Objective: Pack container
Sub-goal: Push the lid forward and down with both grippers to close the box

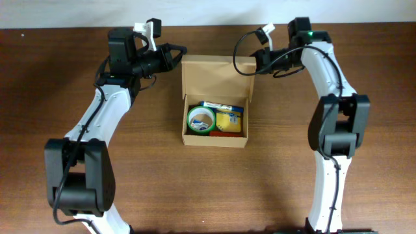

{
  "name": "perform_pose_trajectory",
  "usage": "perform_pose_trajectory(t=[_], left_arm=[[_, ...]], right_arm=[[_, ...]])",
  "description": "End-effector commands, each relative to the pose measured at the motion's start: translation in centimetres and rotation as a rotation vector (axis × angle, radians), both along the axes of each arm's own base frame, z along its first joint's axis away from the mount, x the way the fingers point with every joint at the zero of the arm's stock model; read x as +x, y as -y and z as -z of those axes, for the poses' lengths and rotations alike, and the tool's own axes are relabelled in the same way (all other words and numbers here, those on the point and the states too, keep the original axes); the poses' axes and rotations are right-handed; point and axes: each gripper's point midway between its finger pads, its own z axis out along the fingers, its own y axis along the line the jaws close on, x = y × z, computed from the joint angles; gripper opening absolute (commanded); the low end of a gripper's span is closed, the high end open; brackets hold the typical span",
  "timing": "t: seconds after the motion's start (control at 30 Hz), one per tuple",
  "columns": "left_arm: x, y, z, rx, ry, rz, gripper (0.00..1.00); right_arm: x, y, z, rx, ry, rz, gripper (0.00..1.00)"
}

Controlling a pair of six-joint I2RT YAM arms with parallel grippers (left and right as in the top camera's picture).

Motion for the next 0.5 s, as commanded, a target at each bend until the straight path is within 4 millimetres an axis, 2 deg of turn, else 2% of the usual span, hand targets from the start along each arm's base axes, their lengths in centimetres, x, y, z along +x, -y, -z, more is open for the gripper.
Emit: perform_pose_trajectory(t=[0.0,0.2,0.47], left_arm=[[-1.2,0.8,-2.5,0.01,0.075,0.065,0.02],[-2.7,0.7,-2.7,0.063,0.081,0.094,0.02],[-5.2,0.4,-2.3,0.135,0.042,0.138,0.02]], right_arm=[[-1.2,0.0,-4.0,-0.009,0.12,-0.023,0.04],[-3.7,0.1,-4.3,-0.119,0.115,-0.063,0.04],[-8.4,-0.7,-2.0,-0.301,0.013,-0.198,0.04]])
